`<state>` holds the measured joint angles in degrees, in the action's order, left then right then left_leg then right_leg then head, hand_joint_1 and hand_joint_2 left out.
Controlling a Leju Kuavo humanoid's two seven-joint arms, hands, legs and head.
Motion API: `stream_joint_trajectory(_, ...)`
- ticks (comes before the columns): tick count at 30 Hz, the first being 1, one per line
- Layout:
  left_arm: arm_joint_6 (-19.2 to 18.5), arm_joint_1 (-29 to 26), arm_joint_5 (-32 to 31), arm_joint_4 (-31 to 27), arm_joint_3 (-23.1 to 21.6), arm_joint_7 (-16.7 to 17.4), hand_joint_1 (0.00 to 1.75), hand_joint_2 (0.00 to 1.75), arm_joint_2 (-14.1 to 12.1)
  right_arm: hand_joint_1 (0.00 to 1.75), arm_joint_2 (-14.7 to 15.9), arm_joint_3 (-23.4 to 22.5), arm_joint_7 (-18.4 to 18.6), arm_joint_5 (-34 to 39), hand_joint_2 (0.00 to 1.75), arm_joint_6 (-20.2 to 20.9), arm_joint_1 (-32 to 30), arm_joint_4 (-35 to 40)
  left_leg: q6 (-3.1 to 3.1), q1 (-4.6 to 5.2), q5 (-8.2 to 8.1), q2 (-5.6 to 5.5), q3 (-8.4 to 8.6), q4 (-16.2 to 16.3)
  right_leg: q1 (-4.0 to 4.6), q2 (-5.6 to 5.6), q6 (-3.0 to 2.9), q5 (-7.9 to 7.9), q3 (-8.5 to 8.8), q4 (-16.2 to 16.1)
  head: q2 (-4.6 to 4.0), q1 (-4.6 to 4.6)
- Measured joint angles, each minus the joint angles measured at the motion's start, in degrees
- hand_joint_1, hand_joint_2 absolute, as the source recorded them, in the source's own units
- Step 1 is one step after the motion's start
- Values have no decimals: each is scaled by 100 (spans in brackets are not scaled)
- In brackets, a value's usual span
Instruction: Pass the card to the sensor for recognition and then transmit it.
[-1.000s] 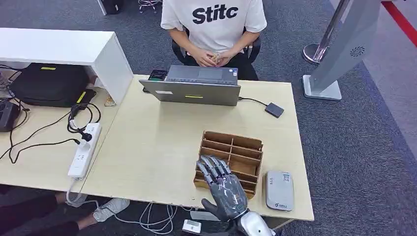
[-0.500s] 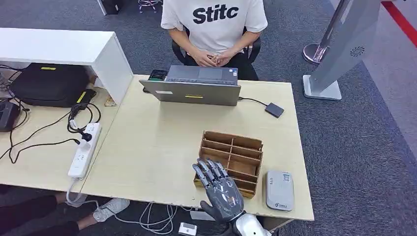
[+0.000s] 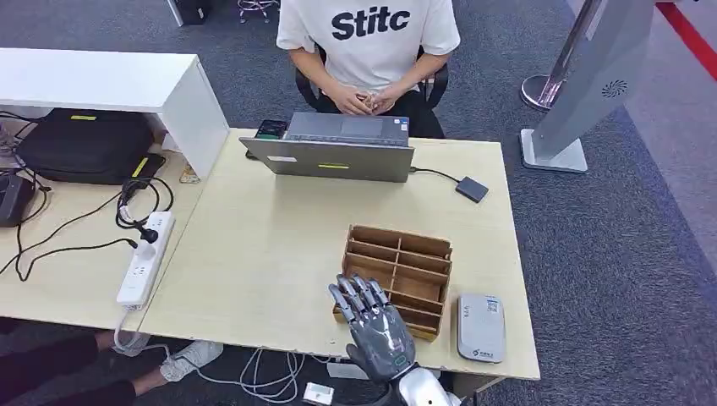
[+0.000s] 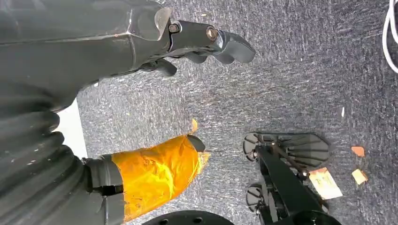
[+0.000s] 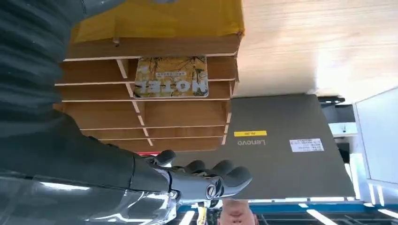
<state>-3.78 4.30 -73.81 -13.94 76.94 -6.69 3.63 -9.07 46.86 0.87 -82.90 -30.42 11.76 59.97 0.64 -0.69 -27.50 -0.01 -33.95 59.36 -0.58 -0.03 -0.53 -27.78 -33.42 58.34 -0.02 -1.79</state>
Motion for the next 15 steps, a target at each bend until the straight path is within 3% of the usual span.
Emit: stream_joint_trajectory(15,2,0,2,0,0,-11,0,175,0,0,-42,0,35,-61,175,79,15,-109,0,0,0,0,0,0,0,0,0,0,0,0,0,-2)
